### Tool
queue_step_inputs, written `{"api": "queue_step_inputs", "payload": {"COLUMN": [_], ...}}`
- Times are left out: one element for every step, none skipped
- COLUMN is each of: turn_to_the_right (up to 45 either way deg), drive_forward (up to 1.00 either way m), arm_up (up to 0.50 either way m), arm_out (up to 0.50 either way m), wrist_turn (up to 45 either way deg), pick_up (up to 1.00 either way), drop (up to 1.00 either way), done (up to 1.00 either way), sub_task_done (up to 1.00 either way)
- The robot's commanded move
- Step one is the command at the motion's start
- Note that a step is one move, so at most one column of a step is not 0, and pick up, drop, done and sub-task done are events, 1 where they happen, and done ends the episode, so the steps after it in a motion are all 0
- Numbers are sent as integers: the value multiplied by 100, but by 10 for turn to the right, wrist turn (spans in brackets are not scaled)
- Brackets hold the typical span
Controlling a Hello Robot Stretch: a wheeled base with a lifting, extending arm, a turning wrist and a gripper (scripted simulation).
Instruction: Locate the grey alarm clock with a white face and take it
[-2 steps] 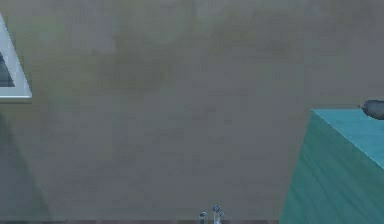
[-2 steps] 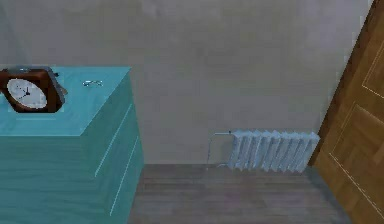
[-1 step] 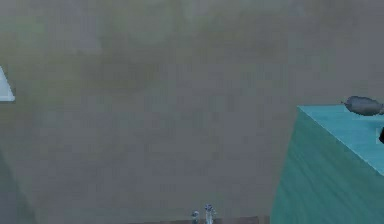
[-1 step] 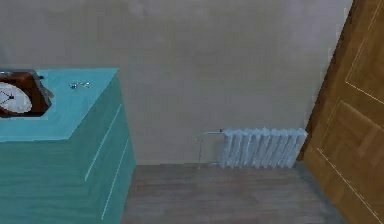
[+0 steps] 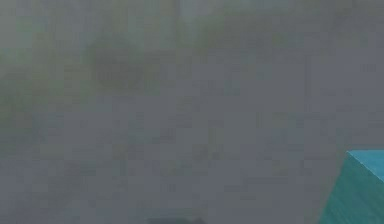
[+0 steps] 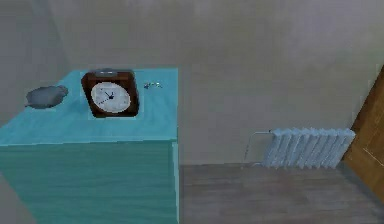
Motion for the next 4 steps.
{"api": "queue_step_inputs", "payload": {"turn_to_the_right": [-330, 450, 450, 450], "drive_forward": [0, 0, 0, 0], "arm_up": [0, 0, 0, 0], "arm_out": [0, 0, 0, 0], "wrist_turn": [0, 0, 0, 0], "pick_up": [0, 0, 0, 0], "drop": [0, 0, 0, 0], "done": [0, 0, 0, 0], "sub_task_done": [0, 0, 0, 0]}}
